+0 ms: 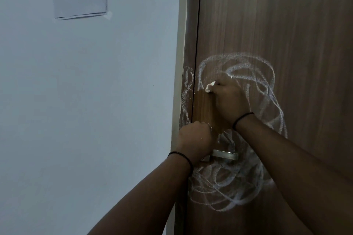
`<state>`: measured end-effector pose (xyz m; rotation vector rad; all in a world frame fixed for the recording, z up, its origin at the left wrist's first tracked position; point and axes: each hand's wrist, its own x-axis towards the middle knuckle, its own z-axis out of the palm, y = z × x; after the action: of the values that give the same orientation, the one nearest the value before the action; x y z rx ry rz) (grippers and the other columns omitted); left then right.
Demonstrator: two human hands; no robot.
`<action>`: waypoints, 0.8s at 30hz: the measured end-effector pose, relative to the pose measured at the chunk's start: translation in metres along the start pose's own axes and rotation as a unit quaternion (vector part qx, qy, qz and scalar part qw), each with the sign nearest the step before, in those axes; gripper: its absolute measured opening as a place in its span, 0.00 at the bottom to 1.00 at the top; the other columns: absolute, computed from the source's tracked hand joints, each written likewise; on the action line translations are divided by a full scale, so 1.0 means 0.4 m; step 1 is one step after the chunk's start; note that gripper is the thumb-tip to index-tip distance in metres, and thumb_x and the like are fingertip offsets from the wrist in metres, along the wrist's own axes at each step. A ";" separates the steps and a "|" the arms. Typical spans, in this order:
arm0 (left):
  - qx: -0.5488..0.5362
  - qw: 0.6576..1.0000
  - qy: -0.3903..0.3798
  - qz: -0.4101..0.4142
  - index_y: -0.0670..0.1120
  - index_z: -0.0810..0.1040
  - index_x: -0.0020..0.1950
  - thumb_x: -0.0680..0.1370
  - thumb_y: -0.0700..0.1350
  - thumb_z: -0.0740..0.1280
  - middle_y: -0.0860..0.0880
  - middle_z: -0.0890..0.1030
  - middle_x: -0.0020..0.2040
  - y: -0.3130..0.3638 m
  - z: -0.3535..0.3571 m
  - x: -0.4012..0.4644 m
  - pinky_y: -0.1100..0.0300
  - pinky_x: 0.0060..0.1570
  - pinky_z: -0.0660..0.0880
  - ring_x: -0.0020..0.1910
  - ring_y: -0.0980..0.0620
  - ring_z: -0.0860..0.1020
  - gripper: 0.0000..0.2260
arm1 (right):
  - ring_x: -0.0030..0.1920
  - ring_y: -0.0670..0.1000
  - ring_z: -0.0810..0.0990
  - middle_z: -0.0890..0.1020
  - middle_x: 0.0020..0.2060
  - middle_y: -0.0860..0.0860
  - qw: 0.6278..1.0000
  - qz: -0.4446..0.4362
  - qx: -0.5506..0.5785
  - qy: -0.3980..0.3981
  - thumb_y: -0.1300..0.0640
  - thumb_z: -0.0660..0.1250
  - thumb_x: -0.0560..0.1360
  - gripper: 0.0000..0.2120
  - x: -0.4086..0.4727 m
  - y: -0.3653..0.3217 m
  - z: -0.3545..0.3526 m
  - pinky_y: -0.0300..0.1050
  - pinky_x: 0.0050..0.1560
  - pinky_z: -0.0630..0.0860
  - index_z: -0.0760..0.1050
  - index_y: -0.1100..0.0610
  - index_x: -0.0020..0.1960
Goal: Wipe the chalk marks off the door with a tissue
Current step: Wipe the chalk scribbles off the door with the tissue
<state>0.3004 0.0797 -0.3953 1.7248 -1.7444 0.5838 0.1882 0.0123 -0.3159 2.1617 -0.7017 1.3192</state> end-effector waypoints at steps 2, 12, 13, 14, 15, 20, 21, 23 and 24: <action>-0.002 1.000 -0.003 -0.004 0.44 0.79 0.44 0.80 0.48 0.60 0.49 0.72 0.35 0.004 -0.006 0.004 0.59 0.34 0.68 0.32 0.48 0.71 0.12 | 0.55 0.60 0.78 0.82 0.50 0.58 0.998 -0.039 -0.007 -0.040 0.65 0.67 0.76 0.08 -0.025 -0.003 0.005 0.55 0.52 0.78 0.84 0.62 0.51; 0.007 1.000 -0.021 -0.001 0.47 0.73 0.34 0.78 0.49 0.61 0.51 0.68 0.29 0.008 -0.015 0.014 0.61 0.27 0.61 0.26 0.51 0.66 0.14 | 0.53 0.59 0.78 0.82 0.48 0.57 1.000 -0.014 -0.014 -0.015 0.64 0.65 0.77 0.10 0.046 -0.020 0.006 0.52 0.51 0.75 0.85 0.60 0.51; 0.000 1.000 -0.012 -0.002 0.47 0.71 0.33 0.79 0.50 0.60 0.51 0.68 0.29 0.006 -0.012 0.012 0.61 0.27 0.61 0.26 0.51 0.66 0.15 | 0.53 0.58 0.78 0.82 0.48 0.56 0.998 -0.045 -0.018 -0.046 0.64 0.65 0.76 0.10 0.040 -0.024 0.011 0.53 0.52 0.75 0.85 0.58 0.50; -0.005 1.000 -0.007 -0.002 0.48 0.71 0.33 0.79 0.51 0.60 0.51 0.69 0.29 0.001 -0.011 0.010 0.61 0.27 0.61 0.26 0.51 0.67 0.15 | 0.53 0.58 0.78 0.83 0.48 0.56 0.995 -0.071 -0.022 -0.066 0.64 0.67 0.75 0.09 0.031 -0.021 0.013 0.54 0.52 0.75 0.86 0.58 0.48; -0.009 1.000 -0.008 -0.001 0.47 0.74 0.35 0.79 0.51 0.60 0.50 0.70 0.30 -0.002 -0.010 0.009 0.61 0.28 0.63 0.27 0.51 0.68 0.14 | 0.52 0.57 0.78 0.83 0.48 0.55 0.994 -0.080 -0.019 -0.070 0.64 0.68 0.75 0.08 0.024 -0.013 0.011 0.53 0.52 0.75 0.86 0.58 0.47; -0.019 1.000 0.008 0.011 0.46 0.77 0.39 0.80 0.50 0.59 0.52 0.66 0.28 -0.008 -0.010 0.006 0.61 0.28 0.63 0.28 0.49 0.70 0.14 | 0.51 0.60 0.79 0.82 0.49 0.57 1.000 0.011 -0.018 0.020 0.65 0.65 0.76 0.09 0.055 0.001 0.012 0.52 0.49 0.77 0.84 0.59 0.50; -0.020 1.000 0.012 0.013 0.46 0.75 0.37 0.80 0.51 0.58 0.52 0.66 0.28 -0.007 -0.007 0.005 0.62 0.27 0.61 0.27 0.51 0.68 0.15 | 0.52 0.60 0.78 0.82 0.50 0.57 1.000 0.009 -0.027 0.006 0.64 0.64 0.77 0.10 0.065 -0.017 0.017 0.53 0.49 0.77 0.84 0.59 0.52; -0.027 0.999 0.020 0.015 0.47 0.73 0.36 0.81 0.52 0.58 0.49 0.71 0.30 -0.006 -0.003 0.001 0.61 0.27 0.59 0.27 0.50 0.68 0.16 | 0.53 0.60 0.79 0.83 0.50 0.56 0.999 -0.026 -0.017 -0.041 0.64 0.65 0.76 0.11 0.064 -0.049 0.029 0.52 0.52 0.75 0.85 0.57 0.52; -0.030 0.999 0.028 0.017 0.46 0.75 0.37 0.81 0.52 0.58 0.47 0.75 0.32 -0.006 -0.004 -0.002 0.61 0.28 0.59 0.27 0.49 0.69 0.16 | 0.54 0.59 0.79 0.83 0.49 0.56 0.997 -0.045 -0.007 -0.064 0.65 0.66 0.76 0.10 0.056 -0.053 0.031 0.51 0.54 0.74 0.86 0.57 0.50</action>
<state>0.3028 0.0814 -0.3952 1.6256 -1.7371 0.5833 0.2191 0.0161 -0.3039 2.2551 -0.6533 1.1343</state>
